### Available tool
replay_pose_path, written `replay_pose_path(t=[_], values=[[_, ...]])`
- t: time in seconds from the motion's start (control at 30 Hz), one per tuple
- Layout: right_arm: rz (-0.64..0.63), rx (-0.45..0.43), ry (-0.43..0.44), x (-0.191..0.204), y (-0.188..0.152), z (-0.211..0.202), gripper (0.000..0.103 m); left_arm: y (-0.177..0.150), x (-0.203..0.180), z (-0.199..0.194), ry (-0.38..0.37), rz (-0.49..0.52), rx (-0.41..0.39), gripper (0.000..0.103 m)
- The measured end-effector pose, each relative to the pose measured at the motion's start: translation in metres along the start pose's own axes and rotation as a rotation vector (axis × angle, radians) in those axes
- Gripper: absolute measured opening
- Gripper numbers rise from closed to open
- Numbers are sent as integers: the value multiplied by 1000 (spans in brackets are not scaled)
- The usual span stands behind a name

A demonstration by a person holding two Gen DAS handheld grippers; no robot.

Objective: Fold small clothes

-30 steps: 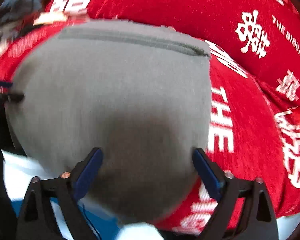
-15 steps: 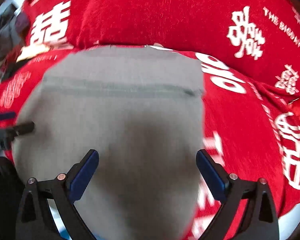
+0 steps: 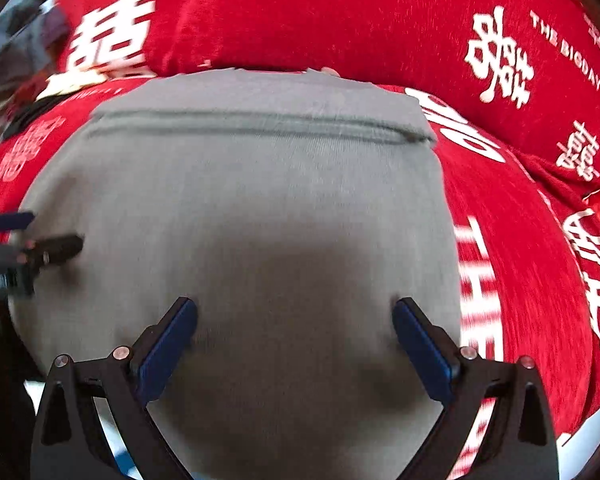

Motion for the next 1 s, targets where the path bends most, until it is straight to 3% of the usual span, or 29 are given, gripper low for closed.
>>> replay_pose_path(t=[0.1,0.2,0.3,0.37,0.47,0.53,0.63,0.73,0.83,0.93,1.0], values=[[-40,23,13,2,-21,-19,101,-21,5,-11,-17,-27,37,103],[-106,100,19,3,-36,-31,101,-38,10,-13,-33,-51,158,103],[-119,170,31,-4,-43,-43,101,-36,42,-26,-15,-178,122,103],[-4,203,17,-26,-47,-50,101,-37,64,-27,3,-252,115,103],[237,294,69,-57,-63,-53,100,-46,88,-17,-3,-338,171,103],[348,327,108,-68,-74,-53,94,-51,89,-9,-72,-397,207,103],[368,334,131,-67,-79,-53,88,-61,84,3,-154,-465,270,103],[329,317,182,-53,-74,-55,77,-63,80,5,-162,-461,278,103],[291,312,171,-53,-73,-50,76,-64,78,7,-162,-461,271,102],[290,306,158,-56,-75,-53,73,-67,74,5,-157,-456,269,95],[282,307,159,-60,-73,-53,52,-67,73,2,-157,-450,267,89]])
Point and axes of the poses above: each gripper's, at about its wrist camera, not at the fingertips, and z roughly the way its jaws point, x to its left, y to its top, the point moved 6 cm from there along z, roughly the way its jaws point, and after that the axes turned 15 degrees about -x, right-handed, at the moved point
